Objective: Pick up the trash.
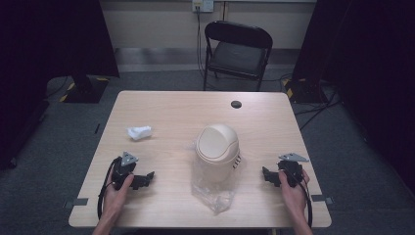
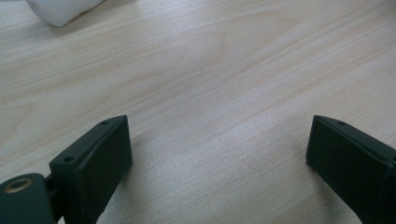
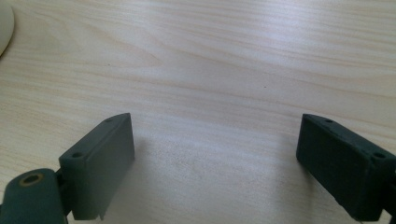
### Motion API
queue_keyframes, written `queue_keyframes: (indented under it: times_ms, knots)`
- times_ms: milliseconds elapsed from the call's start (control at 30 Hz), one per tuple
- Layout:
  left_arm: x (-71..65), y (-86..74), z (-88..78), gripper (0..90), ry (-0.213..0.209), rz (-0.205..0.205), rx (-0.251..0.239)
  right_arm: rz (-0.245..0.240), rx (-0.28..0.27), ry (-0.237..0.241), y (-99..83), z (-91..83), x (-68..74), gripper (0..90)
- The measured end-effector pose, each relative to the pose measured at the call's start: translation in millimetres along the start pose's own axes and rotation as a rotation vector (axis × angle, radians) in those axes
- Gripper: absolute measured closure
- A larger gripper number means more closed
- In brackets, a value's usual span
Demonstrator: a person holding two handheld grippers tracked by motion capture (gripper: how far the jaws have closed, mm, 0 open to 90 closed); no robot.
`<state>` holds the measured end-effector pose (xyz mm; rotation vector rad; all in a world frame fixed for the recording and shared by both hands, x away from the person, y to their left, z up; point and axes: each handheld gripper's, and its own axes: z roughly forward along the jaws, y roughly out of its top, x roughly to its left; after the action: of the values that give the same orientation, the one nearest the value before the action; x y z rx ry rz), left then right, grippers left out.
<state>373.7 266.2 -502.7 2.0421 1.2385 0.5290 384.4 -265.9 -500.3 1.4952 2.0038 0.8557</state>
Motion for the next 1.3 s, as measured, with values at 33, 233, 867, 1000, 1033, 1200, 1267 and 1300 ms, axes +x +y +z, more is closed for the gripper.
queue_keyframes:
  times_ms: [33,233,867,1000,1033,1200,1267,1300]
  knots:
    - [0.0,0.0,0.0,6.8,0.0,0.0,0.0,0.0,0.0,0.0,0.0,0.0,0.0,10.4]
    - [-1.9,0.5,-5.9,16.6,0.012,-0.005,0.013,-0.001,0.0,0.0,0.0,0.0,0.0,10.5]
    - [-31.4,25.7,-25.6,16.7,-0.175,-0.04,-0.094,0.0,0.0,0.001,0.0,0.0,-0.1,10.5]
    - [-41.3,35.3,-25.6,18.6,-0.221,-0.024,-0.107,0.0,0.0,0.001,0.0,0.0,-0.1,10.5]
    - [-46.6,41.0,-24.8,18.6,-0.235,0.002,-0.108,0.0,0.0,0.001,0.0,0.0,-0.1,10.5]
    - [-58.0,50.0,-22.5,18.6,-0.28,0.018,-0.116,0.0,0.0,0.001,0.0,0.0,-0.1,10.5]
    - [-62.4,53.5,-22.3,18.6,-0.298,0.027,-0.126,0.0,0.0,0.001,0.0,0.0,-0.1,10.5]
    - [-64.3,55.1,-22.5,18.6,-0.301,0.032,-0.127,0.0,0.0,0.001,0.0,0.0,0.0,10.5]
